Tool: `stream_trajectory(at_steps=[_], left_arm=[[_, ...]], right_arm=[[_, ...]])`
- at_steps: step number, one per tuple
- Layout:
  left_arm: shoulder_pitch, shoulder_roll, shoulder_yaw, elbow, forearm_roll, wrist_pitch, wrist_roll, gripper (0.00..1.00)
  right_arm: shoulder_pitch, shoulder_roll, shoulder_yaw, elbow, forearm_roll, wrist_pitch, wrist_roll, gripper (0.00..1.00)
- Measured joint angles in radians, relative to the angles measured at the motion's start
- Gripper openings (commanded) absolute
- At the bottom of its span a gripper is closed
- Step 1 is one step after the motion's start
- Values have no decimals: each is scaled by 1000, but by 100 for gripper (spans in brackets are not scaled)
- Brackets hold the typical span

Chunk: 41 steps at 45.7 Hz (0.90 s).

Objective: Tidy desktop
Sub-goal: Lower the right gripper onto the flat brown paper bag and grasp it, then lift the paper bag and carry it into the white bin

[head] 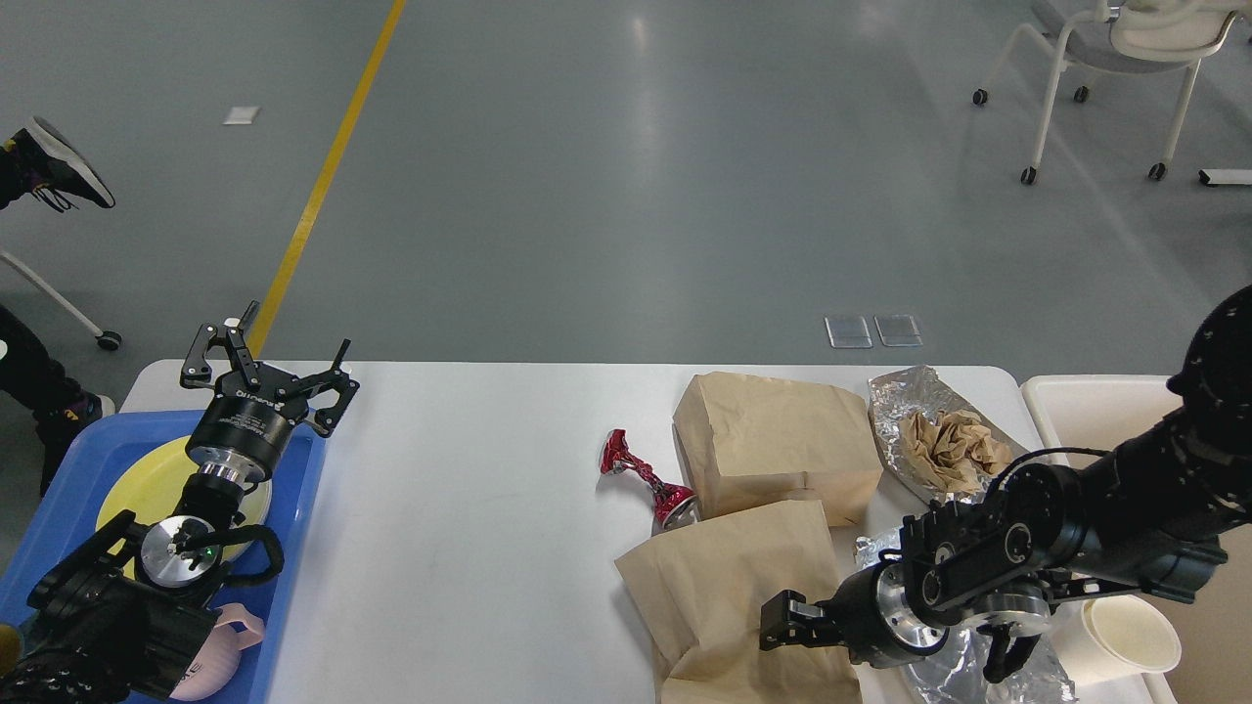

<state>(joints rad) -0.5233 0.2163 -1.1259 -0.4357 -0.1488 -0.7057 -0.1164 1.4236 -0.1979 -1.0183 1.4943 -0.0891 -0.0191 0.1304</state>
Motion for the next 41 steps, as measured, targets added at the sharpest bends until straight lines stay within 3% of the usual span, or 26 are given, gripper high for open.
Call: stream_trajectory(at_steps=[19,26,33,41], left_arm=[[0,1,0,0,0,0,0,100],[0,1,0,0,0,0,1,100],[0,1,0,0,0,0,1,100],[1,2,0,0,0,0,0,100]], right_arm=[[33,-47,29,22,2,20,-1,0],[154,-130,20,102,-1,100,0,0],[411,-301,10,179,-7,319,-1,0],[790,-496,-36,137,-77,729,-12,0]])
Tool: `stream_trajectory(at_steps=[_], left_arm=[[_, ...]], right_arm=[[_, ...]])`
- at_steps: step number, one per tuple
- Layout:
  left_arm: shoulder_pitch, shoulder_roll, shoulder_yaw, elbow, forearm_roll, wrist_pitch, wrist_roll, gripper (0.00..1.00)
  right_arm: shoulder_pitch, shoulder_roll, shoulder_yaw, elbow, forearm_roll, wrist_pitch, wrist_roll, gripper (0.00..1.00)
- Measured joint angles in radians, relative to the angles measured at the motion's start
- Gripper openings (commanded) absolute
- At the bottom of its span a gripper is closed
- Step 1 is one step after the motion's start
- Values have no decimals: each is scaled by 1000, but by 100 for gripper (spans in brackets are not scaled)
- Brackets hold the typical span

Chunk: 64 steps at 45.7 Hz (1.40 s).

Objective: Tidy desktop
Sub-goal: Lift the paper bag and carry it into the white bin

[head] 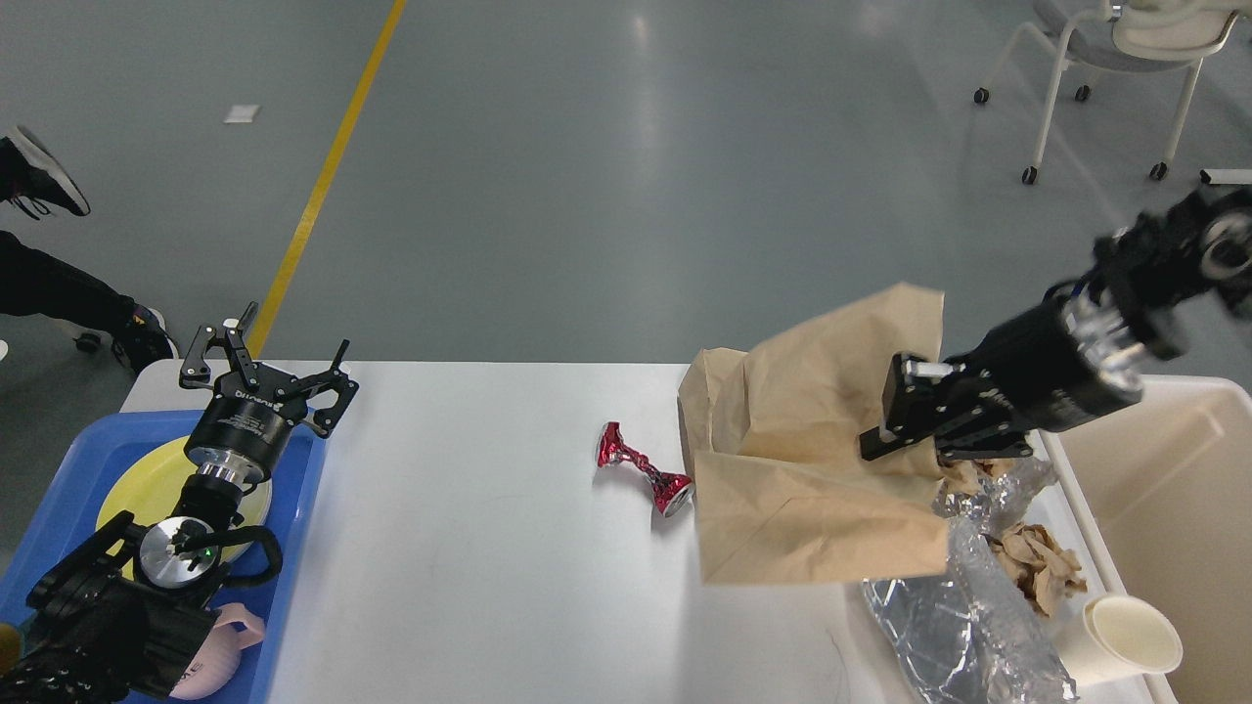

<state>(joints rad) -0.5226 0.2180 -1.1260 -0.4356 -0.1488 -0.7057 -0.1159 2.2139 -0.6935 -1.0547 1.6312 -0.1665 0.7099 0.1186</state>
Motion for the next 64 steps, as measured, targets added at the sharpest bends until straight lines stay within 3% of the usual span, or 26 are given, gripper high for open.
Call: stream_trajectory(at_steps=[3,7,15,27,35,47,52,64], left_arm=[[0,0,0,0,0,0,0,100],[0,0,0,0,0,0,0,100],[0,0,0,0,0,0,-1,100],[0,0,-1,0,0,0,-1,100],[0,0,-2,0,0,0,-1,100],[-1,0,-2,0,0,0,-1,100],[-1,0,-2,0,0,0,-1,100],[-1,0,-2,0,0,0,-1,100]], right_arm=[[155,-56,-13,-51,-66,153,0,0],[316,-105,-17,-145,-149,230,5,0],[455,-140,-11,-324,-244,250,12,0],[394,-220,-11,-382,-439,250,10,0],[98,-279,-4,-539,-588,230,14,0],[-558,-213,-7,-884,-598,-193,108,0],[-825,-144,-5,-1046,-557,-371,120,0],[-1268,16,1,-1316,-348,-505,122,0]])
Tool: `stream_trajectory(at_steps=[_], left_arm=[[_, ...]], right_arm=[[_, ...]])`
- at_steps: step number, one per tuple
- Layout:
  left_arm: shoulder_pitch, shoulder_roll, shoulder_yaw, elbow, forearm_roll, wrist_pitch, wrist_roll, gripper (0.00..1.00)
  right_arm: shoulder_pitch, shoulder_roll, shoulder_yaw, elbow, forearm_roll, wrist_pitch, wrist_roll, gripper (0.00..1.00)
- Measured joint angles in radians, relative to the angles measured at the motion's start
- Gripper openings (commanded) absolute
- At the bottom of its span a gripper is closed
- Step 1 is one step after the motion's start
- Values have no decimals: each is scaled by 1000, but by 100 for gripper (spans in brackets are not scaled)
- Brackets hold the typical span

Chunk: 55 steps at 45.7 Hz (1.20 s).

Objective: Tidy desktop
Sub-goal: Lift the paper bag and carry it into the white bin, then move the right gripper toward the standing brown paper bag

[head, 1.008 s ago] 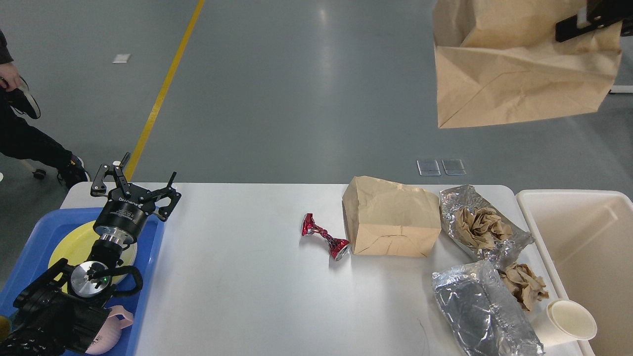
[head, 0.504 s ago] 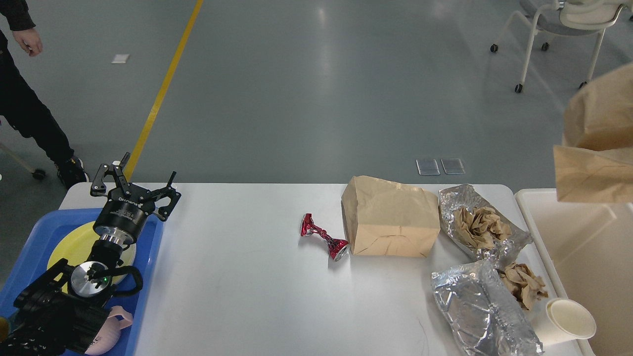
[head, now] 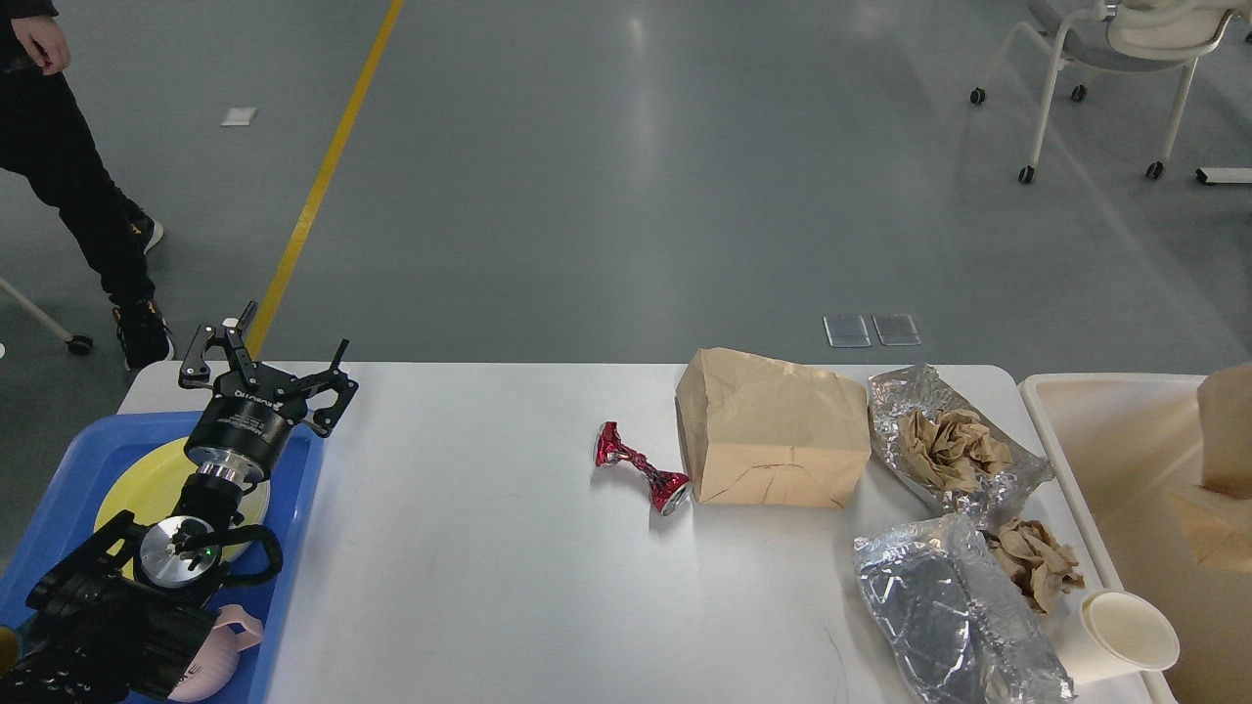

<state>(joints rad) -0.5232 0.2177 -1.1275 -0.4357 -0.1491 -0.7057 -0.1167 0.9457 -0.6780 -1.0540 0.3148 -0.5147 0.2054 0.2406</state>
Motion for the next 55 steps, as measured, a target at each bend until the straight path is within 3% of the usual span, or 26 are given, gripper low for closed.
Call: stream_trajectory(at_steps=[11,12,13,14,15,16,25,33,45,51,55], left_arm=[[0,0,0,0,0,0,0,100],[0,0,0,0,0,0,0,100],[0,0,0,0,0,0,0,100],[0,0,0,0,0,0,0,100],[0,0,0,0,0,0,0,100],[0,0,0,0,0,0,0,100],[0,0,0,0,1,0,0,100],[0,0,0,0,1,0,0,100],[0,0,0,0,1,0,0,100],[0,0,0,0,0,0,0,100],[0,0,0,0,0,0,0,100]], right_arm=[[-140,83,37,-86,69,-59,-12,0],[-144,87,41,-90,70,-60,-12,11],[-149,91,45,-93,71,-61,-12,29],[-153,94,50,-96,72,-62,-12,53],[-156,96,54,-97,73,-63,-12,91],[-158,98,59,-97,74,-63,-12,100],[-154,92,168,-67,75,-62,-8,100],[-14,24,179,104,62,-45,-5,100],[689,-82,-126,647,-6,116,-6,100],[1090,-59,-231,895,-32,269,-3,100],[1307,-29,-235,999,-46,435,6,100]])
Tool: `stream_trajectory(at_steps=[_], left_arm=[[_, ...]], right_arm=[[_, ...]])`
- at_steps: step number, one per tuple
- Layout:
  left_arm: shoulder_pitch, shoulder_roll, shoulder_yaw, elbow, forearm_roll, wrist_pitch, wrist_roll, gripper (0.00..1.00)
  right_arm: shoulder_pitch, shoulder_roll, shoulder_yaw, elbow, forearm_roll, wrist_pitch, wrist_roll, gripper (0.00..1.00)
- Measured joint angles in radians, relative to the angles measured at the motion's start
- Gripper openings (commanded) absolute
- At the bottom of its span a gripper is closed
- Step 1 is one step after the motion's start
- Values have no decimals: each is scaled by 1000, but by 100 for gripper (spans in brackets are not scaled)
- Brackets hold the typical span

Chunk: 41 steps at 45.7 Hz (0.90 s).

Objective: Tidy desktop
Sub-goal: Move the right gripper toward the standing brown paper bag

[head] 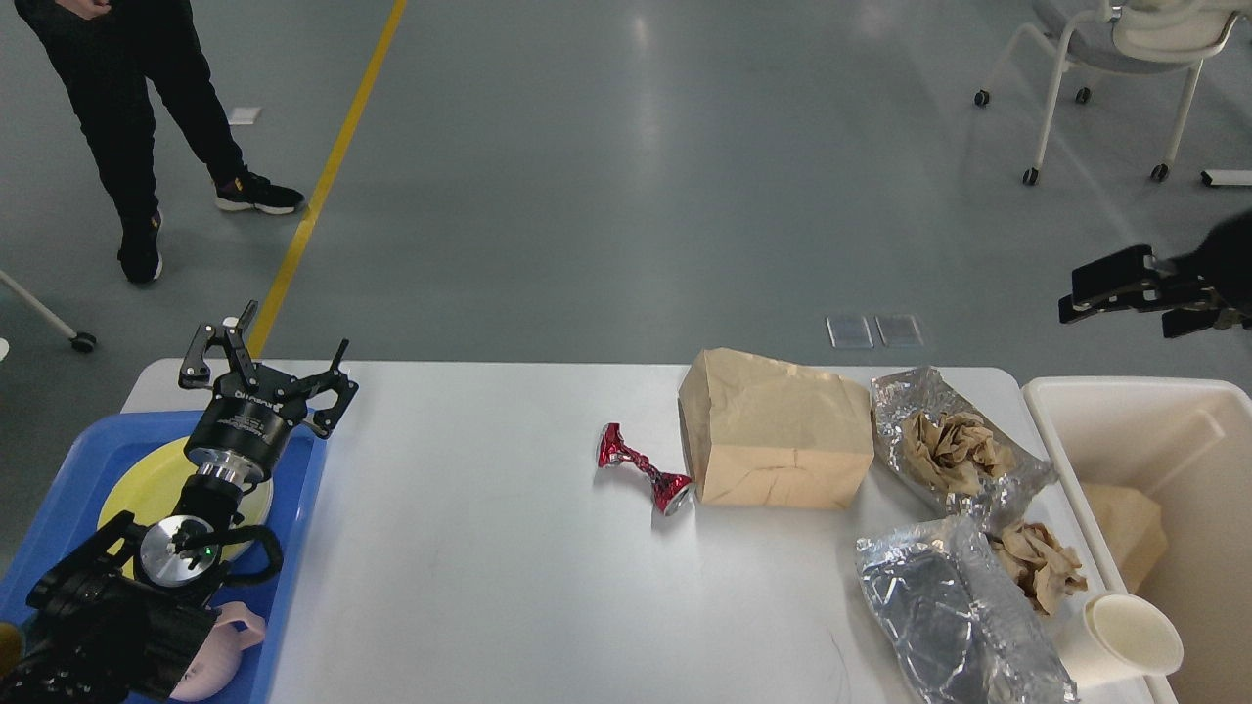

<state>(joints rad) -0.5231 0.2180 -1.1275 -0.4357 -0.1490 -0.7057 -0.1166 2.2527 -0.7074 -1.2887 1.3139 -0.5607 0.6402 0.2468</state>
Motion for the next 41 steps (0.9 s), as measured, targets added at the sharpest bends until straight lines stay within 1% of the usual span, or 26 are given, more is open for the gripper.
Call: stream_trajectory(at_steps=[4,7,8,14,19,22,28,34,37,41], left_arm=[[1,0,0,0,0,0,0,100],[2,0,0,0,0,0,0,100],[2,0,0,0,0,0,0,100],[2,0,1,0,0,0,0,100],[2,0,1,0,0,0,0,100],[2,0,1,0,0,0,0,100],[1,-1,2,0,0,0,0,100],[0,-2,2,0,0,0,0,100],[0,-2,2,0,0,0,0,100],[0,-2,2,0,0,0,0,100]], right_arm=[[161,26,38,63,-3,178,25,100],[240,36,87,100,-4,267,44,100],[296,41,148,125,-4,303,55,100],[361,53,292,162,16,318,62,100],[350,98,359,168,89,320,62,100],[291,146,368,148,114,320,55,100],[68,251,362,37,132,310,43,100],[-190,399,327,-160,182,176,31,100],[-316,480,293,-275,240,107,17,100],[-477,585,236,-426,331,15,-33,100]])
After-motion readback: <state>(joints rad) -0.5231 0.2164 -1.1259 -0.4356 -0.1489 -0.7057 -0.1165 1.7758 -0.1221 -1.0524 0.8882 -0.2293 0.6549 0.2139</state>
